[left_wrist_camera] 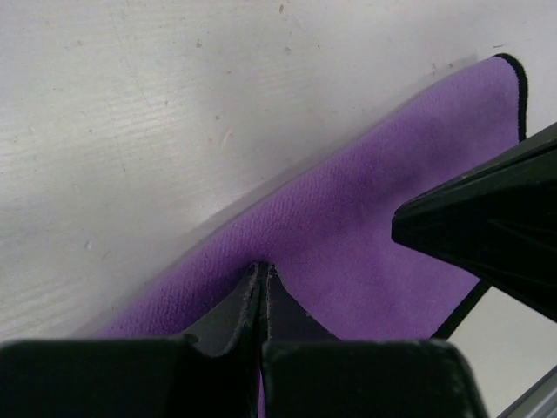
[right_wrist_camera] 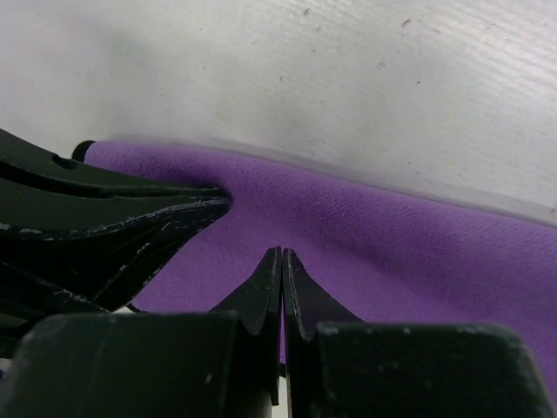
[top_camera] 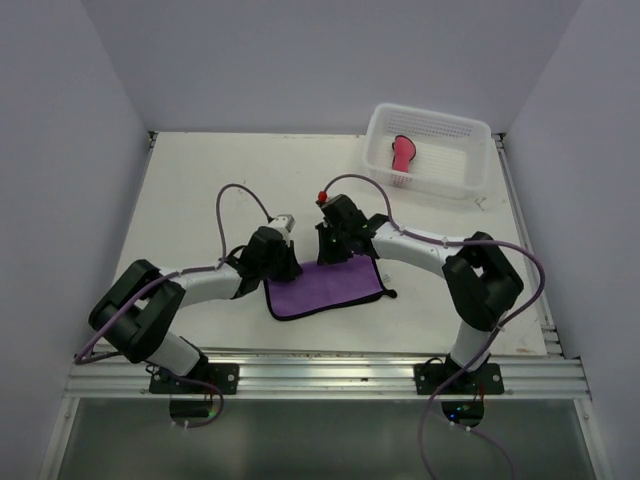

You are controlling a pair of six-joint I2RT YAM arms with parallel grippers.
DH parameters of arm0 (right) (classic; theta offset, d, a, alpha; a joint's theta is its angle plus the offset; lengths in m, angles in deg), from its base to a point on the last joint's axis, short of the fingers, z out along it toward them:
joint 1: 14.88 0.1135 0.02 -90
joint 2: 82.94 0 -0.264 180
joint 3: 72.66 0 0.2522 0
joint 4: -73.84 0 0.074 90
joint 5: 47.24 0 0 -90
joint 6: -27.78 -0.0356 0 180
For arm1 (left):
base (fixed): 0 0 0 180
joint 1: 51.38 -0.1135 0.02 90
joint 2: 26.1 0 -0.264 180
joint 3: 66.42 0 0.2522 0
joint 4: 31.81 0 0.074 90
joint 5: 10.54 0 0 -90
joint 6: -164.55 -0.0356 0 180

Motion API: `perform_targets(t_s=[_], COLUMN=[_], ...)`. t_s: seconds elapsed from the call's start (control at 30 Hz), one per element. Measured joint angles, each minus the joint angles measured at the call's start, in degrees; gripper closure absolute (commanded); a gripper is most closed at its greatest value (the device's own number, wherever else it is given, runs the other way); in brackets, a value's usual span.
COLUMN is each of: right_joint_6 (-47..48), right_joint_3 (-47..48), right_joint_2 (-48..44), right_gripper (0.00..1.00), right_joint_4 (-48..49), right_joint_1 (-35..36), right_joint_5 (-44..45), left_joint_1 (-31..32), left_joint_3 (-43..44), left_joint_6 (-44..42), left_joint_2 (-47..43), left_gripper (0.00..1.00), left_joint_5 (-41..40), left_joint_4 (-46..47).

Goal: Roll the towels
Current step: Fold the towel

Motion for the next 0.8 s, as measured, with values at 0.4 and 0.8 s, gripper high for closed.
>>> perform_targets(t_s=[0.4,0.8], right_joint_6=[-0.7,-0.5], right_joint_3=[3.8,4.0], right_joint_2=[7.7,9.6], right_gripper=[1.00,0.89], right_joint_4=[1.4,1.4], right_joint_1=[0.6,-0.3], right_joint_5=[-0.9,-0.2], left_joint_1=[0.0,0.0], left_joint_3=[-1.0,-2.5], left_joint_6=[-0.2,-0.2], left_joint_2=[2.4,2.1], left_gripper=[1.00,1.00], left_joint_5=[-0.2,-0.4], left_joint_4=[2.7,4.9])
